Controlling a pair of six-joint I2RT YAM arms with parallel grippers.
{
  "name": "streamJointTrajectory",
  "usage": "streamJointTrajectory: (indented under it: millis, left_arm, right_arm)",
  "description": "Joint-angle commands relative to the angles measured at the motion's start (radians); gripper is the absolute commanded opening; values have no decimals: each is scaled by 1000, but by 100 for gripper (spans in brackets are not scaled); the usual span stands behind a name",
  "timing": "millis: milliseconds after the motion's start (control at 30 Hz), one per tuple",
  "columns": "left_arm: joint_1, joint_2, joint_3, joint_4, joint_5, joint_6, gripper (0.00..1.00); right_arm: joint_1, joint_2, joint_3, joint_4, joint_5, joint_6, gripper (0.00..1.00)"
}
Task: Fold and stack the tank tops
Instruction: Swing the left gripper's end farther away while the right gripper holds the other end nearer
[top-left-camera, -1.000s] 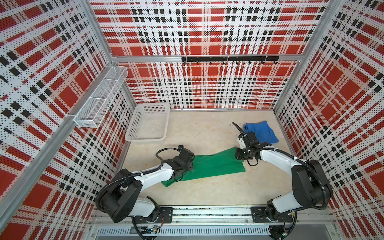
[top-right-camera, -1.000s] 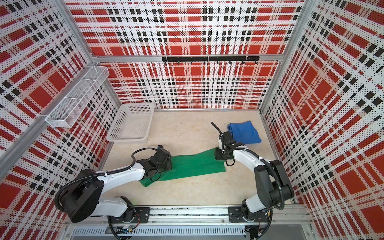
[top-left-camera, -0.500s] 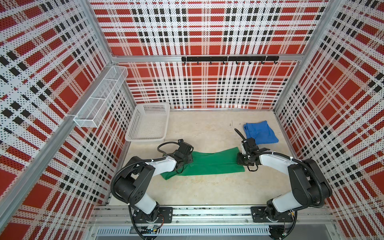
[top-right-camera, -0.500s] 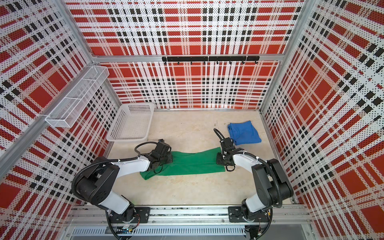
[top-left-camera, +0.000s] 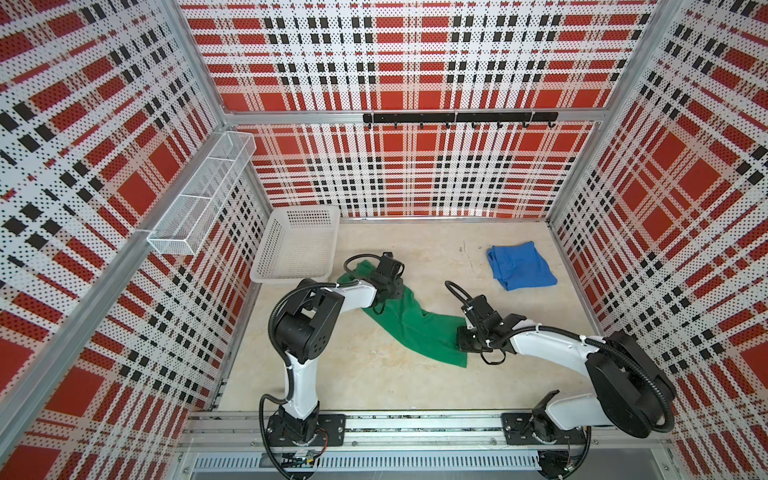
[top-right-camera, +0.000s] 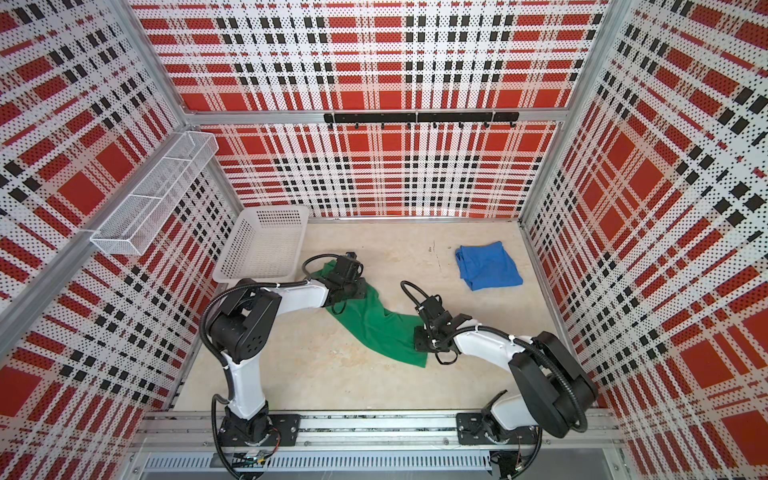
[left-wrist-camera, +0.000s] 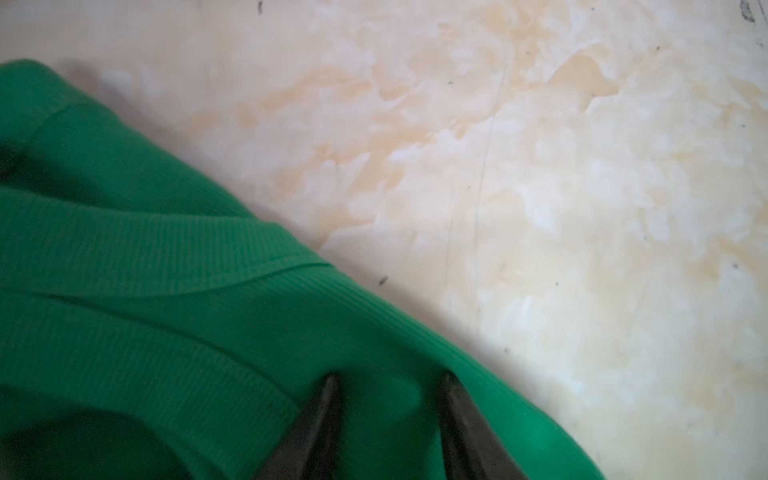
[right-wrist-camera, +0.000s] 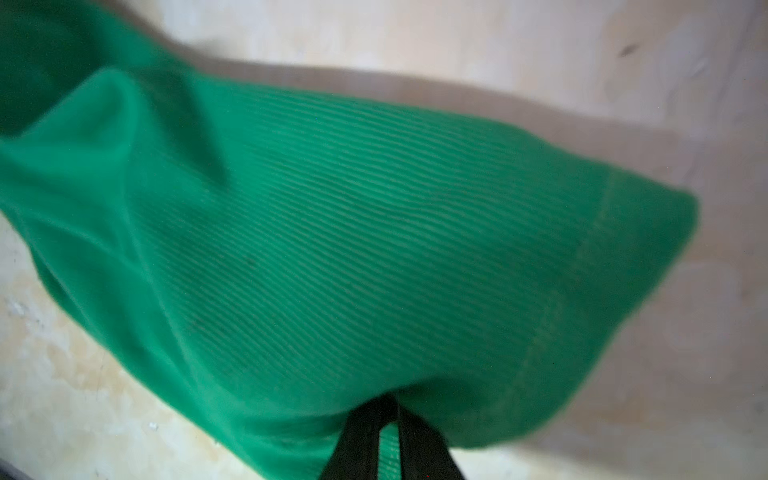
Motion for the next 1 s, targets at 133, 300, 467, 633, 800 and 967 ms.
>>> streamJointTrajectory:
  millis: [133,300,467,633,800,967]
  left_arm:
    - [3,154,180,-107,143,130,43]
    - [-30,202,297,-120,193,203,47]
    - [-34,194,382,-147,205,224,60]
    - [6,81,363,-166,171,206,63]
    - [75,-1,249,-169,137,107,61]
    - [91,10,158,-110,145,58,53]
  right_arm:
    - [134,-165,-50,-73,-185,108,27]
    - [102,-248,67,-119,-30,-31,35]
    - [-46,-180,100,-66,-21,-135,11]
    - [-58,-48,192,-66,49,-234,0]
    - [-58,-18,156,11,0,-214,0]
    - [-57,-3,50,141,-91,-117,0]
